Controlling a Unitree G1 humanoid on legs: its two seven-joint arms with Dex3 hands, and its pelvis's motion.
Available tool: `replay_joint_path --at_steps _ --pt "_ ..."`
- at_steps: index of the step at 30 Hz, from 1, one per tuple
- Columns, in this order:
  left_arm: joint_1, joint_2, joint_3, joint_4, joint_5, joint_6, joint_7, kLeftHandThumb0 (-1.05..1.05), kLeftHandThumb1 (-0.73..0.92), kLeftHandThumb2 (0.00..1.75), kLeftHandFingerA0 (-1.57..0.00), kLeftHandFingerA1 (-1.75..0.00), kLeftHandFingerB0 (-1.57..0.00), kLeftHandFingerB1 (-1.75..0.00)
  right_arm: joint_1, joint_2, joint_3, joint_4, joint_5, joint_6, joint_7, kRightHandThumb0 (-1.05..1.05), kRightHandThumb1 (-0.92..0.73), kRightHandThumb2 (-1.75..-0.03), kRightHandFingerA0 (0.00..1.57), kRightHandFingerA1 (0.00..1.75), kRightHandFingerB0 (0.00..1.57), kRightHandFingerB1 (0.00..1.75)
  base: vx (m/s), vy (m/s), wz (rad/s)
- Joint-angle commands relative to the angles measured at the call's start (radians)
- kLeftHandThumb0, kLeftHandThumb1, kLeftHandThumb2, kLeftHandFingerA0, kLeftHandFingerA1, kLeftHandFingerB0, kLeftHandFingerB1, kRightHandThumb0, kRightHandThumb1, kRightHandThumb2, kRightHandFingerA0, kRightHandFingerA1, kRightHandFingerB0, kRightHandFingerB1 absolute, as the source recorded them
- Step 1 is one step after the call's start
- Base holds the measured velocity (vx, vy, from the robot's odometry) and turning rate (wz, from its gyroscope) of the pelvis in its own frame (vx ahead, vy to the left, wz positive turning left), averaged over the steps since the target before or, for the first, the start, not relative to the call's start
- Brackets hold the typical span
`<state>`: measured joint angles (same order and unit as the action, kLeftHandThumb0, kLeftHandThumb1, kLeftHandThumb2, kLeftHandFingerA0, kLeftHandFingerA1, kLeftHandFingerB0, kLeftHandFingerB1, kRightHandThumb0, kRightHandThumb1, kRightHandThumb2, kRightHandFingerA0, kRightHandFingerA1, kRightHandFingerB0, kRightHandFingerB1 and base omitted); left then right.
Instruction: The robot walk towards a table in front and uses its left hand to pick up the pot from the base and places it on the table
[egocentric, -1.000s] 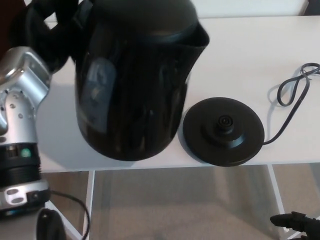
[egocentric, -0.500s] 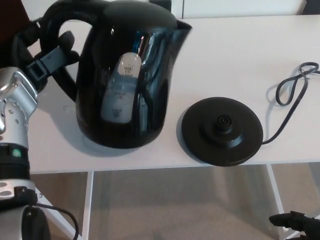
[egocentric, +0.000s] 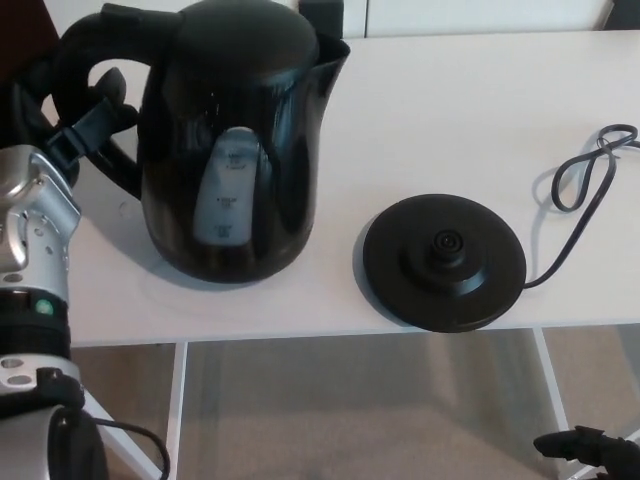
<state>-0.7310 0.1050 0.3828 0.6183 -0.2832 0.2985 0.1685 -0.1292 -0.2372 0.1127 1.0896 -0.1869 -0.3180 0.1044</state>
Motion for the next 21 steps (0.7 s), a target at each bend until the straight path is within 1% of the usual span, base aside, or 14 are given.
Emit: replay_joint_path --at_steps 1,3,4,5,6,7,8,9,10,11,13,16,17,21 --pt "0.015 -0.003 -0.002 -0.09 -0.049 -0.057 -0.095 -0.09 0.73 0.71 -1.0 -1.33 -0.81 -0.7 0.004 -0.017 0.005 -0.007 -0.017 0.004 -0.018 -0.45 -0.52 -0.87 0.54 0.61 0.44 0.55 0.0 0.0 0.0" --pt "0.041 0.0 -0.022 -0.146 -0.068 -0.034 -0.166 -0.1 0.75 0.66 -1.02 -1.29 -0.81 -0.64 0.003 -0.016 0.005 -0.002 -0.017 -0.003 -0.019 -0.45 -0.52 -0.87 0.55 0.61 0.44 0.55 0.0 0.0 0.0" --pt "0.061 0.005 -0.045 -0.19 -0.079 -0.013 -0.219 -0.13 0.78 0.63 -0.99 -1.25 -0.74 -0.56 0.001 -0.017 0.007 -0.001 -0.019 -0.001 -0.02 -0.45 -0.52 -0.88 0.55 0.61 0.44 0.55 0.0 0.0 0.0" --pt "0.058 0.013 -0.059 -0.211 -0.086 0.009 -0.247 -0.18 0.79 0.64 -0.98 -1.12 -0.65 -0.49 -0.012 -0.016 0.006 0.002 -0.018 0.003 -0.019 -0.45 -0.52 -0.88 0.55 0.62 0.43 0.55 0.0 0.0 0.0" --pt "0.066 0.033 -0.083 -0.232 -0.09 0.029 -0.3 -0.25 0.8 0.64 -0.87 -0.71 -0.47 -0.37 -0.018 -0.016 0.005 0.002 -0.016 0.007 -0.018 -0.45 -0.52 -0.88 0.54 0.61 0.42 0.55 0.0 0.0 0.0" --pt "0.08 0.057 -0.112 -0.252 -0.092 0.048 -0.365 -0.25 0.8 0.64 -0.87 -0.71 -0.47 -0.37 -0.018 -0.016 0.004 0.0 -0.014 0.009 -0.016 -0.45 -0.52 -0.88 0.54 0.61 0.42 0.55 0.0 0.0 0.0" --pt "0.083 0.092 -0.141 -0.257 -0.095 0.067 -0.443 -0.3 0.75 0.63 -0.55 -0.42 -0.31 -0.31 -0.018 -0.015 0.002 -0.003 -0.011 0.011 -0.013 -0.45 -0.52 -0.88 0.53 0.61 0.41 0.54 0.0 0.0 0.0" --pt "0.084 0.125 -0.175 -0.263 -0.092 0.083 -0.514 -0.43 0.47 0.66 -0.23 -0.38 -0.09 -0.31 -0.02 -0.014 0.002 -0.004 -0.01 0.012 -0.011 -0.45 -0.52 -0.88 0.53 0.61 0.41 0.54 0.0 0.0 0.0" --pt "0.082 0.167 -0.221 -0.27 -0.074 0.089 -0.591 -0.45 0.34 0.73 0.0 -0.32 0.0 -0.26 -0.027 -0.012 0.001 -0.003 -0.009 0.014 -0.012 -0.45 -0.52 -0.88 0.53 0.61 0.41 0.54 0.0 0.0 0.0" --pt "0.087 0.204 -0.273 -0.285 -0.035 0.061 -0.638 -0.63 0.4 0.74 0.0 -0.06 0.0 -0.06 -0.031 -0.01 -0.002 -0.002 -0.005 0.013 -0.012 -0.45 -0.52 -0.88 0.54 0.62 0.42 0.55 0.0 0.0 0.0" --pt "0.109 0.242 -0.346 -0.323 0.026 0.007 -0.673 -0.68 0.42 0.76 0.0 -0.03 0.0 -0.03 -0.029 -0.011 -0.005 -0.006 -0.001 0.013 -0.008 -0.45 -0.52 -0.88 0.54 0.62 0.42 0.55 0.0 0.0 0.0" --pt "0.154 0.276 -0.407 -0.386 0.085 -0.043 -0.649 -0.77 0.44 0.82 0.0 0.0 0.0 -0.01 -0.028 -0.01 -0.002 -0.001 -0.006 0.009 -0.015 -0.44 -0.52 -0.88 0.56 0.62 0.44 0.56 0.0 0.0 0.0" --pt "0.17 0.288 -0.424 -0.404 0.098 -0.058 -0.643 -0.76 0.41 0.78 0.0 -0.01 0.0 0.0 -0.026 -0.009 -0.002 0.0 -0.005 0.007 -0.017 -0.44 -0.52 -0.87 0.55 0.62 0.45 0.56 0.0 0.0 0.0" --pt "0.205 0.322 -0.474 -0.423 0.125 -0.108 -0.647 -0.76 0.43 0.79 0.0 0.0 0.0 -0.01 -0.026 -0.011 -0.004 0.001 -0.003 0.012 -0.016 -0.43 -0.52 -0.87 0.55 0.62 0.44 0.56 0.0 0.0 0.0"
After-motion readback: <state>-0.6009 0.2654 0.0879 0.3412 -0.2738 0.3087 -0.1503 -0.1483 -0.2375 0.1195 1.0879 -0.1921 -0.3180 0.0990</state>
